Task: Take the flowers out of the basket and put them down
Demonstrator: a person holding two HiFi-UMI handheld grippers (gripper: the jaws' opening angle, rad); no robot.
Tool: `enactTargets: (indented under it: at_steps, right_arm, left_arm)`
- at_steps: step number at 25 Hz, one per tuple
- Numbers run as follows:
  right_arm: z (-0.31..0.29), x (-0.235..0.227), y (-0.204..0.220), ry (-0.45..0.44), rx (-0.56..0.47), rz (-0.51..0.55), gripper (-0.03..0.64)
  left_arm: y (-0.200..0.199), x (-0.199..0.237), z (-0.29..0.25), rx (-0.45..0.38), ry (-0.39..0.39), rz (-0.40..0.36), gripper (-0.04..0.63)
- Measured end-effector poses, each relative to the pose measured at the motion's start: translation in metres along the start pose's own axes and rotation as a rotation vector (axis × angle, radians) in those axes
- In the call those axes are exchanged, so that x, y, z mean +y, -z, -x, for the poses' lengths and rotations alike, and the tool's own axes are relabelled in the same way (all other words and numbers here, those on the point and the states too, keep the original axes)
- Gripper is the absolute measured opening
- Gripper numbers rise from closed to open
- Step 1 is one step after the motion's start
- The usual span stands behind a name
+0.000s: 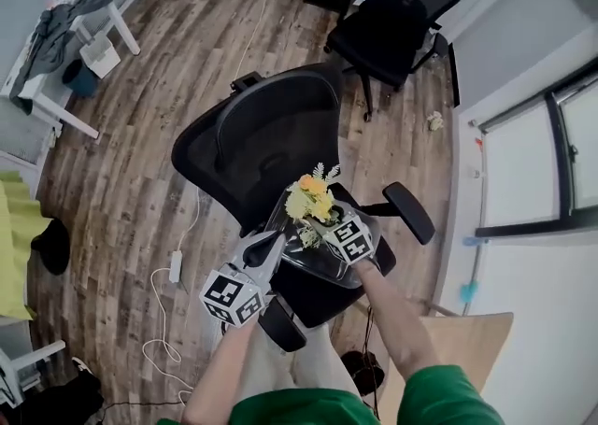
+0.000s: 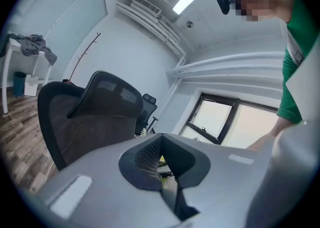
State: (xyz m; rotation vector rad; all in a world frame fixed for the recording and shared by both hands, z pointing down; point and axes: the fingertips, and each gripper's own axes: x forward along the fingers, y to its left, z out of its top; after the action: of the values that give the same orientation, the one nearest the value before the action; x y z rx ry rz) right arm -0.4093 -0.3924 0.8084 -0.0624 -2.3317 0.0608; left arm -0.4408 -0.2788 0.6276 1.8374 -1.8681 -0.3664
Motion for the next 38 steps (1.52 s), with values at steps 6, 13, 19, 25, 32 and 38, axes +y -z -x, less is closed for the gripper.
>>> enactTargets:
  at_steps: [6,13,19,25,32,38]
  right_arm:
    - [0.071,-0.006,-0.073,0.066,-0.154,-0.054,0.204]
    - [0.168,-0.014,-0.128,0.141,-0.339,-0.102,0.204]
    - [0.238,-0.019,-0.159,0.211,-0.429,-0.084,0.202]
    - [0.287,-0.007,-0.176,0.247,-0.508,-0.071,0.202]
    - [0.305,0.003,-0.185,0.287,-0.521,-0.057,0.206]
    - [0.320,0.013,-0.185,0.350,-0.542,-0.076,0.207]
  left_arm:
    - [-0.061,-0.033,-0.006,-0.012,0.059,-0.109,0.018]
    - [-0.104,-0.078,-0.003,-0.030,0.116,-0.222,0.018]
    - [-0.124,-0.097,-0.002,-0.041,0.143,-0.268,0.018]
    - [-0.136,-0.105,0.007,-0.065,0.156,-0.269,0.018]
    - [-0.149,-0.114,0.012,-0.074,0.192,-0.283,0.018]
    - [-0.150,-0.111,0.021,-0.067,0.238,-0.270,0.018]
